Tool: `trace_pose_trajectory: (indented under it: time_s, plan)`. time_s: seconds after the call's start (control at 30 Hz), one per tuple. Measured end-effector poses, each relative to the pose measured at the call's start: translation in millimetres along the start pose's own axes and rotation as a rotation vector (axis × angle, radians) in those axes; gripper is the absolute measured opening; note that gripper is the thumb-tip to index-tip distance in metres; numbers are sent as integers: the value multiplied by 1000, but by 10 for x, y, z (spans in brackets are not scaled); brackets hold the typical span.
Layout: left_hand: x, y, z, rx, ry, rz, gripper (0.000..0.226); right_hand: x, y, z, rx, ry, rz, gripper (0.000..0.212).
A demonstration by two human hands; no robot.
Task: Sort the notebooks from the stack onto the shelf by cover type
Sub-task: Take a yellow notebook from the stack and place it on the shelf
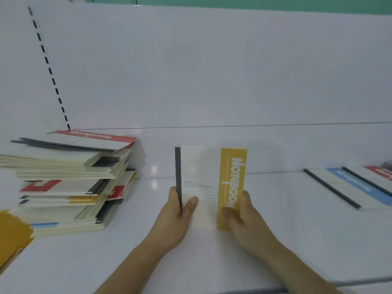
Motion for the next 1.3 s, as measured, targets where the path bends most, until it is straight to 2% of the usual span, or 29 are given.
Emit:
trace_pose_trajectory:
  time_s: [0.1, 0.17, 0.27, 0.33, 0.43, 0.53, 0.63, 0.73, 0.83, 0.97, 1.17, 1.23, 1.3]
  plan:
    - [-92, -28, -99, -255, -56, 44, 33, -27, 157, -46, 114, 10, 64, 23]
    - [-151, -120, -178, -300, -68, 72, 39, -14, 358, -77, 136, 10, 31, 23]
    - [-244, -399, -302, -168, -53, 84, 33, 41, 790, -172, 145, -30, -134, 28]
    - [-307, -669, -393, -80, -35, 116, 27, 108, 1041, -290, 177, -64, -215, 43]
    - [-420, -1119, -443, -35, 7, 194, 24, 196, 1285, -562, 262, -120, -239, 65]
    - [-497, -1495, -441, -125, 18, 167, 33, 210, 1489, -837, 308, -150, -228, 60]
    - [-535, -1838, -528, -344, -58, 117, 59, 142, 1711, -1098, 329, -163, -236, 50]
    - [-540, -2330, -412, -409, 0, 293, 76, -8, 1862, -1414, 375, -159, -189, 42]
    - [-539, -2696, -277, -560, 81, 449, 91, -242, 1952, -1748, 510, -161, -79, 45]
    - [-624, -2885, -376, -749, -35, 423, 75, -407, 2024, -1996, 633, -142, 5, 36]
    - [-668, -2984, -366, -885, 5, 489, 64, -512, 2048, -2152, 639, -117, 50, 34]
    - [-697, -2995, -375, -878, 25, 490, 60, -535, 2001, -2200, 612, -124, 118, 36]
    - [-711, -3027, -379, -849, 36, 499, 58, -515, 1972, -2223, 571, -142, 197, 49]
Point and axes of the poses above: each hand's wrist, its own x-axis away from the middle knuckle, its own y-axis out of the back of the hand, z = x × y, the point moved 10 cm from there along -x, towards the middle knuckle, and after that the axes turned 14 degrees about x, right-handed, at the moved point
